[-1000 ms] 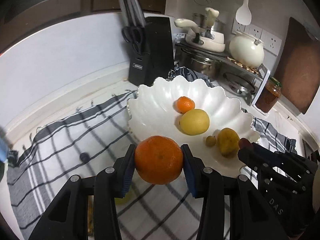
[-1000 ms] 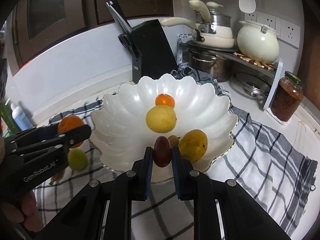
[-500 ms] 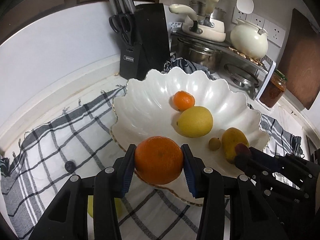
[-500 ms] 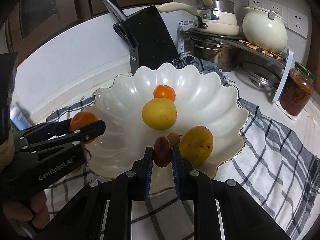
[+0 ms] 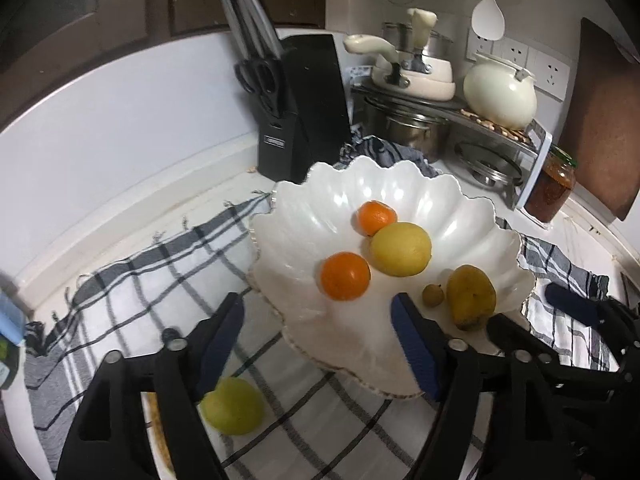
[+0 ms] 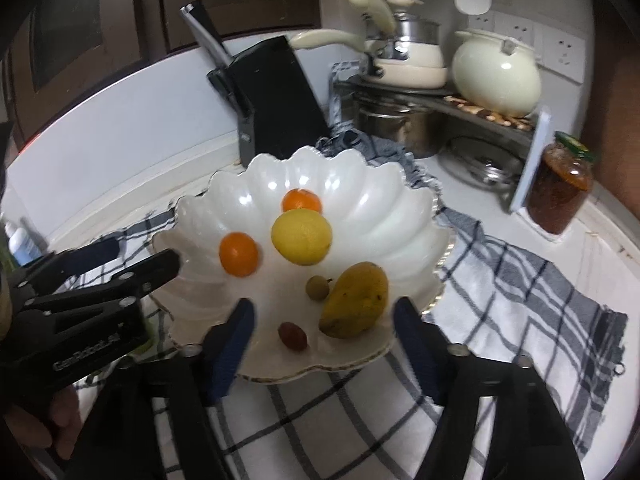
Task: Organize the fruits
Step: 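Open both tools to drop the orange and plum into the bowl, then withdraw both tools from the bowl toward the banana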
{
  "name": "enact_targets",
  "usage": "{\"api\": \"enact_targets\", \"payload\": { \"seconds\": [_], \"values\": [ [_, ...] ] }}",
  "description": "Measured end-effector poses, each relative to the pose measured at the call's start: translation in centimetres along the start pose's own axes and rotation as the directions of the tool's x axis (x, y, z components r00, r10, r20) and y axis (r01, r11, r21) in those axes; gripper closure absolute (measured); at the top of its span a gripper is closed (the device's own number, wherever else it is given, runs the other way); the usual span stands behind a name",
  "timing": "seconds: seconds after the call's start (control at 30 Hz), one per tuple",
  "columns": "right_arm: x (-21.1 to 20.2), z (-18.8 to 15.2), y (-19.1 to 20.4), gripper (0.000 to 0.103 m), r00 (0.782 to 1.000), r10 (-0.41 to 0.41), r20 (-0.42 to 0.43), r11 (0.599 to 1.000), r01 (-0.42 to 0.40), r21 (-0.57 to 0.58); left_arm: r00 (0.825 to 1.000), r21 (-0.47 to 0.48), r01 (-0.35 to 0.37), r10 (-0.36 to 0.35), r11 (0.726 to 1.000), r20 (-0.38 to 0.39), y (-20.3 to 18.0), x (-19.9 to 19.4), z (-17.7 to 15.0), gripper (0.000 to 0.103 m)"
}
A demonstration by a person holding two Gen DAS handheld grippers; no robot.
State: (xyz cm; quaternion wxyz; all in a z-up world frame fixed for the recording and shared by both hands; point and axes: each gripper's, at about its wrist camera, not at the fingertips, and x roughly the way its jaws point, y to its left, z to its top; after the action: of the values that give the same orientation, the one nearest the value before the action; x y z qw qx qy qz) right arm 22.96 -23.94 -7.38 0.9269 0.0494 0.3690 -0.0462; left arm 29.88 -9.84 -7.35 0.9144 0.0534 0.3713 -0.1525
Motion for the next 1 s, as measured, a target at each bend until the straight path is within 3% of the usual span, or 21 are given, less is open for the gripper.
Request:
{"api": "enact_targets", "payload": {
  "seconds": [0.1,0.33,0.7,1.0],
  "values": [
    [-1.2,0.1,0.1,0.017,0.999,-0.045,0.024,0.999,0.045,0.007,1.0,-0.008,-0.018,0.018,1.0,0.015,0.6,-1.3,-0.2,0.018],
    [-3.9,0.2,1.7,0.017,0.996,-0.061,0.058,0.998,0.062,-0.011,0.996,-0.025,-0.06,0.061,0.998,0.06,2.2,-5.0,-0.8,0.011],
    [-7.5,-0.5,6.2,0.017,0.992,-0.034,0.118,0.998,0.04,-0.05,0.986,-0.074,-0.127,0.133,0.989,0.096,6.2,-10.2,-3.2,0.008],
    [-7.7,-1.6,10.4,0.017,0.993,0.013,0.121,0.995,-0.002,-0.096,0.972,-0.135,-0.197,0.212,0.971,0.105,10.4,-13.2,-5.7,0.005]
  ]
}}
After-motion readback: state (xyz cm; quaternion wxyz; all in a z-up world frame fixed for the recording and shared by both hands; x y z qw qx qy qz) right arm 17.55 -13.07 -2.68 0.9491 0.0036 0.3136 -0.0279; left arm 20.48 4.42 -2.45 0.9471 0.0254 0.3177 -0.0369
